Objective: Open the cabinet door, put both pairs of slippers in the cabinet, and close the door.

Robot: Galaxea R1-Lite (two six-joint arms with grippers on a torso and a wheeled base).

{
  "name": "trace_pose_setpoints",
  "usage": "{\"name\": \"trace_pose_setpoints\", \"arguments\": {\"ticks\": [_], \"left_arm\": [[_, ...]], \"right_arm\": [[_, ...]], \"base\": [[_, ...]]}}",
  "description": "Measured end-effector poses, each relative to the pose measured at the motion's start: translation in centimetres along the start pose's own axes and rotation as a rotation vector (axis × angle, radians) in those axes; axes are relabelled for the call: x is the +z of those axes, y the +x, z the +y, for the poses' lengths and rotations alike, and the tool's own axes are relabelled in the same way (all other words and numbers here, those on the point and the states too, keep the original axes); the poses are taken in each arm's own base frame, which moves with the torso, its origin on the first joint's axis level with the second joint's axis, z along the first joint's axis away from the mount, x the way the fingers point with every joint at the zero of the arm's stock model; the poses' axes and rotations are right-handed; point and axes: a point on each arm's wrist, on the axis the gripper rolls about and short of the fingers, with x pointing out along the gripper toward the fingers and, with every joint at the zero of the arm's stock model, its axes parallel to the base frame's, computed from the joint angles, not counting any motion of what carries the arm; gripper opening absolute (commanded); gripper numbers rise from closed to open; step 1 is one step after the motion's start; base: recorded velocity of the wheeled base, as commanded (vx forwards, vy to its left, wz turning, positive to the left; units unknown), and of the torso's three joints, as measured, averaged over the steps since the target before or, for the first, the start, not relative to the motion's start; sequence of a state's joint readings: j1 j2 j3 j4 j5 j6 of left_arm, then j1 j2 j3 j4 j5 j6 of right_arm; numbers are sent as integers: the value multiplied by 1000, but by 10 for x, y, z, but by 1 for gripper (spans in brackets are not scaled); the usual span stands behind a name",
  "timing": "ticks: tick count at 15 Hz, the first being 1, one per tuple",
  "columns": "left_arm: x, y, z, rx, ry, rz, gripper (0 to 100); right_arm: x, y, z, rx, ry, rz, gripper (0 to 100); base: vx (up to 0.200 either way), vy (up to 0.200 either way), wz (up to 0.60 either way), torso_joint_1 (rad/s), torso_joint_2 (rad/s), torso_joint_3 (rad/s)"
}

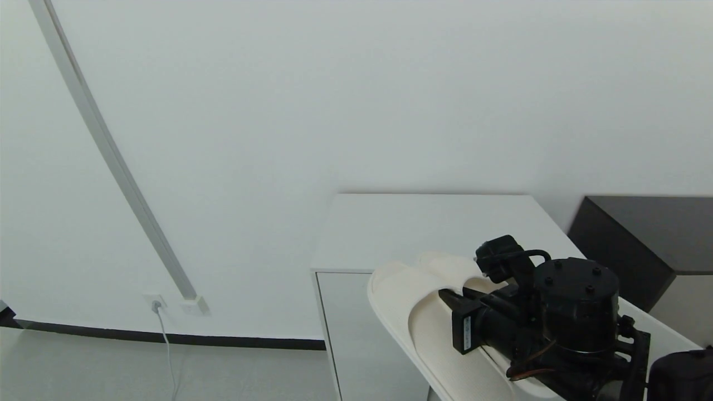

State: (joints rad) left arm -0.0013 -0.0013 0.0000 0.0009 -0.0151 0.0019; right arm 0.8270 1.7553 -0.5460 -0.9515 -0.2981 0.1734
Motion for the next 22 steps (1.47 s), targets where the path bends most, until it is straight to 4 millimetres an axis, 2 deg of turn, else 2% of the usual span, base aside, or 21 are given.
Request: {"name": "trace_pose_setpoints", "arguments": {"ticks": [13, 22], "left_arm": [[0, 0, 0, 0, 1, 1, 0], [0, 0, 0, 0, 1, 1, 0]], "right_arm": [[-3, -3, 1, 8, -7, -5, 0], [-5, -4, 1, 13, -17, -10, 0]], "base": [[0, -200, 0, 2, 1, 2], [0, 0, 0, 0, 0, 0]]}}
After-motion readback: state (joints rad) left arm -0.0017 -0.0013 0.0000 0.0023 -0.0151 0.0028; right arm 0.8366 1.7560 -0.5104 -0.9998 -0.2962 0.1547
